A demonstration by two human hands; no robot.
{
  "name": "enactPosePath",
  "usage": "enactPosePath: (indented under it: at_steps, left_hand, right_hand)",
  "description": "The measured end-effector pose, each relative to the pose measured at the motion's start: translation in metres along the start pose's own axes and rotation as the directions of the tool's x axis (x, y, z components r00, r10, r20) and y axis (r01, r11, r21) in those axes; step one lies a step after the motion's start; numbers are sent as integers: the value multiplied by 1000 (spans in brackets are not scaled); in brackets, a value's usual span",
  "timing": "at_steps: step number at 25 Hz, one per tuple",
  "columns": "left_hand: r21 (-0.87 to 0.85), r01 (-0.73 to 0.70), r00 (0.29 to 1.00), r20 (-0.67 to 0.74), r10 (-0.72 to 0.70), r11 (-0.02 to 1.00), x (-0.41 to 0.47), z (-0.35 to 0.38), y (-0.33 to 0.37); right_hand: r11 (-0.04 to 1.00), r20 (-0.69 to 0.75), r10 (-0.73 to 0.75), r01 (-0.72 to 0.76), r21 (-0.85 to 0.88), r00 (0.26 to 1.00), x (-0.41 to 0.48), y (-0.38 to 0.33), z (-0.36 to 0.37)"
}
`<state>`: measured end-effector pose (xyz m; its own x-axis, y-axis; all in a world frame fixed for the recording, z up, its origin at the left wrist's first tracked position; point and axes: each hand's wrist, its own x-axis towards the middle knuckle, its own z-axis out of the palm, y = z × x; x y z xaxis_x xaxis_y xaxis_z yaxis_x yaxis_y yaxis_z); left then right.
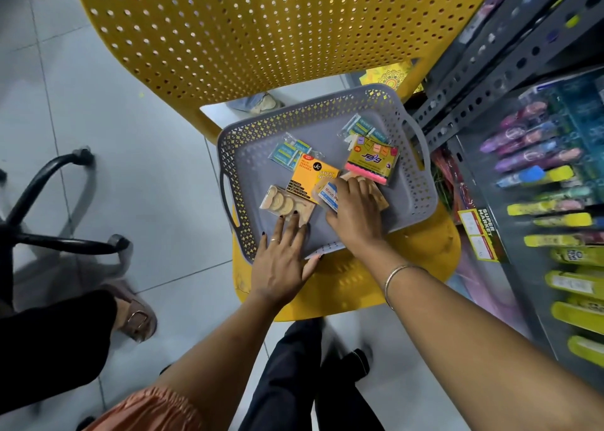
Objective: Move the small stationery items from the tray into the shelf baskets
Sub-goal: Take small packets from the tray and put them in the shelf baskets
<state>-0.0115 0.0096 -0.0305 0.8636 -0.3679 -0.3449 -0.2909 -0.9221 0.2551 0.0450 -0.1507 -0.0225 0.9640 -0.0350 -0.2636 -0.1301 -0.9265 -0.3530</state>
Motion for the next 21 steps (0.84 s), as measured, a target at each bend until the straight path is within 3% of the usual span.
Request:
enactPosePath:
  at_steps: [6, 10, 16, 21]
  left_hand:
    - [58, 10, 997, 75, -15, 998, 0, -9, 2]
    - [55, -3, 999, 34, 1, 998, 0, -35, 10]
    - [110, -189, 980, -48, 195, 976, 19, -130, 53]
    - [141, -437, 873, -173, 457, 888, 29, -230, 122]
  right_hand:
    - [999, -132, -25, 30, 35, 991, -4, 3, -26]
    - [998, -183, -64, 63, -10, 981, -12, 2, -87]
    - [989, -343, -117, 78, -125, 932, -43, -8, -240]
    - [992, -529, -88, 25, -126, 844, -106, -12, -368]
